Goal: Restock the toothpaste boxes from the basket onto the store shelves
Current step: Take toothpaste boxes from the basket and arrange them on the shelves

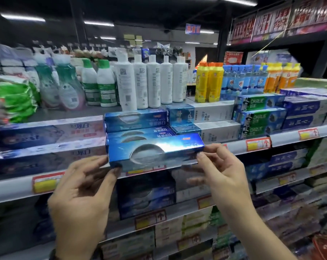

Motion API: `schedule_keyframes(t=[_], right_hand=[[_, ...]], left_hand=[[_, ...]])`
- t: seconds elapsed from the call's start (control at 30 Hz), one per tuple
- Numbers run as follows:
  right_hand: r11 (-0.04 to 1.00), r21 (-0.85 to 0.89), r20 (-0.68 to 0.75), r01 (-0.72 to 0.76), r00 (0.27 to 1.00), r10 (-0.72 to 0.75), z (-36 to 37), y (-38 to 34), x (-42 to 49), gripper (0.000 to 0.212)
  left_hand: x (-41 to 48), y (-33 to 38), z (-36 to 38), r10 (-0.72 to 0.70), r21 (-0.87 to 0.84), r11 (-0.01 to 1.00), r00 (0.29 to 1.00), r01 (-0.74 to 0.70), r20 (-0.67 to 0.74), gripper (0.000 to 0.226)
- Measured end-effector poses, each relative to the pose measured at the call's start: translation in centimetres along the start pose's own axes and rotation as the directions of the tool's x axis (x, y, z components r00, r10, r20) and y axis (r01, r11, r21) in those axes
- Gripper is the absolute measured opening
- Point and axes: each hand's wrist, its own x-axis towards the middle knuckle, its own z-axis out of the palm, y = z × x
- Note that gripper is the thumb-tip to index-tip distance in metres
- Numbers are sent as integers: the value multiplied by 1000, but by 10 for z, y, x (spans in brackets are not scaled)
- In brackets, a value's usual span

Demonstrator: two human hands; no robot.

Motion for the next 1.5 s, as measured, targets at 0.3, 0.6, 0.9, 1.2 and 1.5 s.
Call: schedule_keyframes(t=[0.3, 0.6, 0.9, 1.2, 1.5], right_hand=[[976, -165, 18, 139, 990, -138, 34, -4, 43, 11], [833, -504, 26, 229, 968, -250, 46, -2, 82, 14], [649, -730, 56, 216, 965, -257, 54, 3, 101, 13], [471, -864, 60, 181, 964, -260, 60, 2, 103, 32], [432, -889, 47, 151, 969, -241, 63, 3, 103, 33]], left_hand=[[39, -1, -2, 122, 300, 948, 992, -105, -40, 31], [65, -17, 13, 143, 573, 803, 986, -164, 82, 42], [67, -21, 23, 12, 736, 673, 996, -75, 90, 49], [70, -24, 27, -49, 762, 646, 994, -45, 101, 56], [64, -18, 30, -39, 708, 704, 994, -47, 105, 59]])
